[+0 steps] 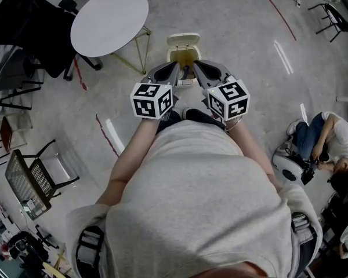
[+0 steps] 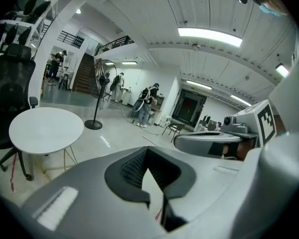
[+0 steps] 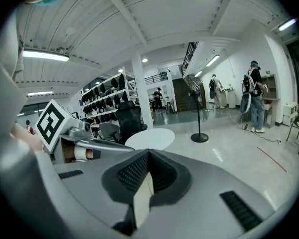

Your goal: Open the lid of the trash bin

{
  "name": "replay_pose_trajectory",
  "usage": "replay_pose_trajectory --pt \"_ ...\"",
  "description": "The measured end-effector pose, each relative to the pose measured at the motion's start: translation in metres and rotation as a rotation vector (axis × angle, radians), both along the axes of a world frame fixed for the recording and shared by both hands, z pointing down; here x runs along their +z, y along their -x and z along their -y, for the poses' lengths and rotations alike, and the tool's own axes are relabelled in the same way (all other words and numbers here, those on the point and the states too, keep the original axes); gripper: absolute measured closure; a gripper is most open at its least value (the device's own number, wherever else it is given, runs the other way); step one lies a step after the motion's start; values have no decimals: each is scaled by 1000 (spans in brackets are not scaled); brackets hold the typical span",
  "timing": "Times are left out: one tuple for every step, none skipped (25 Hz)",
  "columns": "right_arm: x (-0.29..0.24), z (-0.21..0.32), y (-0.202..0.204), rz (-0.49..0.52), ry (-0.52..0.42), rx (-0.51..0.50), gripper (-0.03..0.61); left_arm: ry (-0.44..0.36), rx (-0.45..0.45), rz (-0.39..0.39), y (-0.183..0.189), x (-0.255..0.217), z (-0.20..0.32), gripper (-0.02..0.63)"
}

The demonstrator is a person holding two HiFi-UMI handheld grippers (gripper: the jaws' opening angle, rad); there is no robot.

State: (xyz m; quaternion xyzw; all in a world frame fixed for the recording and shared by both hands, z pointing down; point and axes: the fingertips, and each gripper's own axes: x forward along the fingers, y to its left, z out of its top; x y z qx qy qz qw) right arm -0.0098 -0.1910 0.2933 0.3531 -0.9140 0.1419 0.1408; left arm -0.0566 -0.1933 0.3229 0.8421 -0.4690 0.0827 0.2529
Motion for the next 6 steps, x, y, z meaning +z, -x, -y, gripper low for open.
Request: replay_pose_trajectory --pt "1 -1 1 3 5 -2 572 1 1 -1 0 0 -1 604" --pt "2 -3 2 2 8 -4 572 3 3 -2 0 1 -3 604" --pt "4 -5 3 0 11 -6 572 3 4 -2 1 1 -4 604" --pt "5 -6 4 -2 14 -8 572 4 4 -2 1 1 -5 604" --pt "6 -8 5 -4 16 -10 572 4 4 -2 2 1 -6 604" --pt "6 -9 7 -6 18 -12 572 4 4 -2 3 1 -7 604"
